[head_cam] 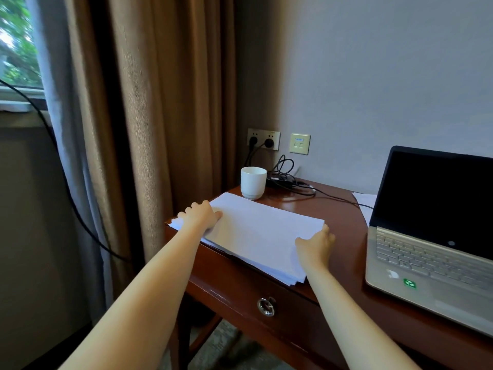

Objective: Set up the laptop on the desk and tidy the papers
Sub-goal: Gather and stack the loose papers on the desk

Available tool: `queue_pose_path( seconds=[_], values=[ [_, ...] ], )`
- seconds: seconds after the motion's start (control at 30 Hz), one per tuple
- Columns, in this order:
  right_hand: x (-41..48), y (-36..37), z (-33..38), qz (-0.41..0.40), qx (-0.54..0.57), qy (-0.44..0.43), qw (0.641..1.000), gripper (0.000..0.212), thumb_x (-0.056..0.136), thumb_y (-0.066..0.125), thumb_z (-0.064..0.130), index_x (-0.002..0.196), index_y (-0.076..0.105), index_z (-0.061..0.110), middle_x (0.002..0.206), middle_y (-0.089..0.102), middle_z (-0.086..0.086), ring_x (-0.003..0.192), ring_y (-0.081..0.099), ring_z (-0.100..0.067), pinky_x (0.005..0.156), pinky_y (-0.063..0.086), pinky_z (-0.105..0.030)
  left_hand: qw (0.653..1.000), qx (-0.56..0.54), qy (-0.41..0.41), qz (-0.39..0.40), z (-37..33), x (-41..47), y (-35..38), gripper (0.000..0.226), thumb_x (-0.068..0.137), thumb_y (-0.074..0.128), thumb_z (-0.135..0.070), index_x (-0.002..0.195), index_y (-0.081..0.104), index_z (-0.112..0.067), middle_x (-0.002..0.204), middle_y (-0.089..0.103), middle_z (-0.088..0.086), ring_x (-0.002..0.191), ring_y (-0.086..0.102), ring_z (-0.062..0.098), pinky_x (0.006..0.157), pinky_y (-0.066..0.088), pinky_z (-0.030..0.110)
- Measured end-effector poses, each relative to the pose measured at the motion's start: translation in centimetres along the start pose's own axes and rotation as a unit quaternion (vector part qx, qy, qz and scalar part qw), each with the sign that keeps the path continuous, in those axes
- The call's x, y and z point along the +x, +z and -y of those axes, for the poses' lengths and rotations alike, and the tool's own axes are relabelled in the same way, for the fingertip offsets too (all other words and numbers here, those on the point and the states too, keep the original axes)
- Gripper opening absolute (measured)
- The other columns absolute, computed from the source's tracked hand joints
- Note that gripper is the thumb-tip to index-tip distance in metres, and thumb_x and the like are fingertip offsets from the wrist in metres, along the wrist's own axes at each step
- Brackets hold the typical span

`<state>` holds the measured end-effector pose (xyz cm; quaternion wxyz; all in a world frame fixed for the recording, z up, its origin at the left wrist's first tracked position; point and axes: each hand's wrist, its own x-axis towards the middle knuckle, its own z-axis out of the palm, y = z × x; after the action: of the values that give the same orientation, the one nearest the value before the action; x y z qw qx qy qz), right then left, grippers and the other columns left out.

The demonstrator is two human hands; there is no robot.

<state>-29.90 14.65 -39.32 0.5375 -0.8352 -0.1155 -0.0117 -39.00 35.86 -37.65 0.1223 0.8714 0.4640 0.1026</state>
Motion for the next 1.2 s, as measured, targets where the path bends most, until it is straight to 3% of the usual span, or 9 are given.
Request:
queue_pose_path(
  seconds=[0.13,0.33,0.57,0.8,0.97,1.2],
  values=[
    [0.2,0.1,-0.1,0.07,-0.098,-0.033,0.992,0.051,0.091,0.048,0.005,0.139,0.033,-0.004,0.144,0.03,-0.018,0.128,0.038,-0.033,0.101,0.039,-0.037,1.0,0.031,0.0,0.006,0.0,-0.2,-0.1,0.05,0.099,0.034,-0.044,0.138,0.037,-0.014,0.139,0.041,0.014,0.129,0.038,0.034,0.111,0.024,0.051],
    [0.9,-2.1,0.8,0.112,-0.192,-0.071,0.972,0.06,0.094,0.047,0.024,0.147,0.024,0.01,0.151,0.023,-0.013,0.138,0.025,-0.031,0.111,0.03,-0.04,0.997,0.049,0.055,0.002,-2.8,-0.6,-1.2,0.056,0.098,0.035,-0.046,0.143,0.031,-0.013,0.144,0.036,0.015,0.133,0.034,0.035,0.11,0.025,0.048],
    [2.5,-8.3,0.4,0.105,-0.247,-0.118,0.956,0.052,0.094,0.047,0.024,0.142,0.035,0.009,0.151,0.028,-0.008,0.138,0.029,-0.026,0.111,0.028,-0.034,0.986,-0.026,0.164,0.026,-10.1,-2.9,-2.0,0.053,0.096,0.04,-0.044,0.139,0.036,-0.013,0.137,0.044,0.016,0.123,0.044,0.035,0.102,0.038,0.041],
    [3.1,-15.6,-1.1,0.077,-0.386,-0.108,0.913,0.058,0.095,0.042,0.032,0.148,0.023,0.018,0.156,0.017,-0.005,0.143,0.016,-0.028,0.113,0.024,-0.039,0.96,-0.018,0.273,0.065,-18.5,-8.0,-1.9,0.054,0.096,0.039,-0.043,0.144,0.031,-0.02,0.146,0.033,0.015,0.132,0.034,0.036,0.107,0.029,0.043],
    [3.0,-21.1,-2.6,0.072,-0.423,-0.068,0.901,0.063,0.095,0.044,0.037,0.15,0.018,0.02,0.158,0.01,-0.005,0.146,0.007,-0.028,0.116,0.014,-0.043,0.933,-0.019,0.348,0.086,-24.0,-11.7,-1.2,0.055,0.095,0.042,-0.041,0.143,0.031,-0.017,0.147,0.034,0.017,0.133,0.034,0.036,0.107,0.031,0.044],
    [2.4,-28.6,-5.0,0.028,-0.437,-0.019,0.899,0.062,0.095,0.044,0.038,0.15,0.02,0.021,0.156,0.016,-0.007,0.144,0.012,-0.029,0.115,0.017,-0.044,0.891,-0.016,0.442,0.104,-30.9,-17.4,0.1,0.054,0.096,0.042,-0.041,0.144,0.031,-0.019,0.145,0.037,0.014,0.13,0.038,0.033,0.107,0.033,0.045]
  ],
)
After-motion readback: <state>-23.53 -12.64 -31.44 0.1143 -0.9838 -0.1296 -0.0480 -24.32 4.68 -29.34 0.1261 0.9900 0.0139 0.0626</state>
